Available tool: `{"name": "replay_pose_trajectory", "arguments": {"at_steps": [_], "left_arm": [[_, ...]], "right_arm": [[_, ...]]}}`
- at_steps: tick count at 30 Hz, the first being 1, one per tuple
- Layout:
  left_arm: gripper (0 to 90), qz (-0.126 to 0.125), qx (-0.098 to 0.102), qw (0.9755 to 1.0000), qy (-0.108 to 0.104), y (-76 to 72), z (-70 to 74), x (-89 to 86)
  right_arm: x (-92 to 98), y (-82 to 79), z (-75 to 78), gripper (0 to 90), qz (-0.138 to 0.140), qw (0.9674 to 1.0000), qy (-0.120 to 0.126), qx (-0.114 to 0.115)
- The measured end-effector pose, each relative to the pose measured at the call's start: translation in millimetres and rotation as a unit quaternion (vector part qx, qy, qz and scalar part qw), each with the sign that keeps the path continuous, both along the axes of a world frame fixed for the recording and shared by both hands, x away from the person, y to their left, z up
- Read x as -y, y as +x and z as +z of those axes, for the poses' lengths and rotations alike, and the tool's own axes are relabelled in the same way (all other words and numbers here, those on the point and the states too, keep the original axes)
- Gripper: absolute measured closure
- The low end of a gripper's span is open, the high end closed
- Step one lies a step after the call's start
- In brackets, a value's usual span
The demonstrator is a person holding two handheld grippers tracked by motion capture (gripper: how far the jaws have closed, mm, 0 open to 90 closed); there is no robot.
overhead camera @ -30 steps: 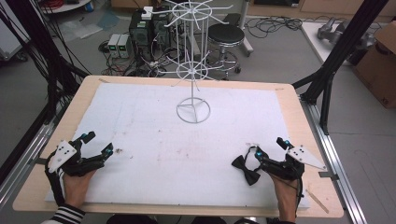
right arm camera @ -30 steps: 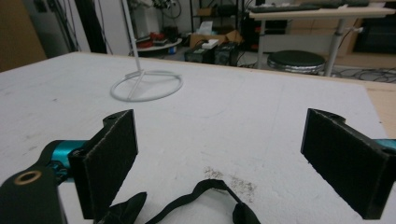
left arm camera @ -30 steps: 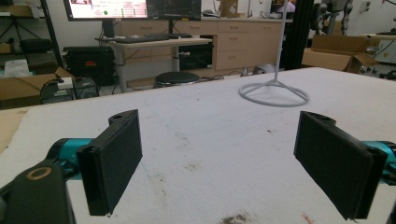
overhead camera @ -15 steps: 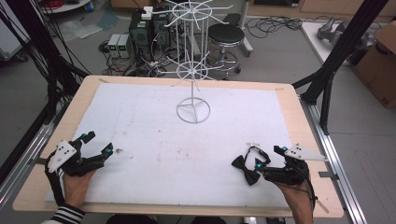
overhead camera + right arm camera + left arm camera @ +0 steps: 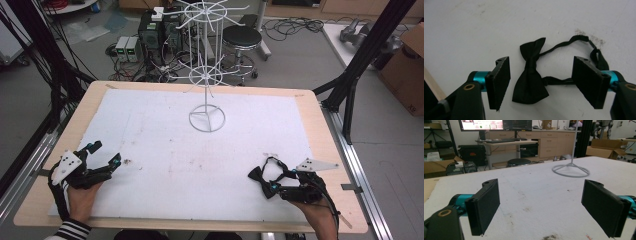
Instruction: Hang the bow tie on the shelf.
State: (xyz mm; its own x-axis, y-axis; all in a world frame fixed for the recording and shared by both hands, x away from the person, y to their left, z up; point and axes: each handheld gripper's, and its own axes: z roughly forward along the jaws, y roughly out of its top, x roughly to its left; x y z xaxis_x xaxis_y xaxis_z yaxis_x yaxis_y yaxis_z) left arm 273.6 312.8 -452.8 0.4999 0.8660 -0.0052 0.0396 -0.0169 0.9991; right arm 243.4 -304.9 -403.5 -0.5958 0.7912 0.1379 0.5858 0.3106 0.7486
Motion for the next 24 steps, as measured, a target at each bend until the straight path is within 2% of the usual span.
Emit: {"name": "replay_pose_trajectory", "arguments": {"at_steps": [5,11,20,24], "left_arm": [[15.4,0.000,0.001,1.0000,0.000,0.0,-0.1,0.1],[15.4,0.000,0.001,1.0000,0.000,0.1,-0.1,0.3],[15.4,0.000,0.002,1.0000,0.000,0.0,-0.2,0.6],[15.4,0.000,0.001,1.0000,0.000,0.1,-0.1,0.6]], "right_arm": [[-0.4,0.6,-4.4,41.3,0.004,0.9994,0.001,-0.034],[0.3,1.3,-8.3,46.4,0.007,0.9986,-0.009,-0.053],[0.3,3.9,-15.9,51.6,0.010,0.9962,-0.002,-0.086],[-0.3,6.2,-18.2,54.7,0.017,0.9955,-0.007,-0.093]]}}
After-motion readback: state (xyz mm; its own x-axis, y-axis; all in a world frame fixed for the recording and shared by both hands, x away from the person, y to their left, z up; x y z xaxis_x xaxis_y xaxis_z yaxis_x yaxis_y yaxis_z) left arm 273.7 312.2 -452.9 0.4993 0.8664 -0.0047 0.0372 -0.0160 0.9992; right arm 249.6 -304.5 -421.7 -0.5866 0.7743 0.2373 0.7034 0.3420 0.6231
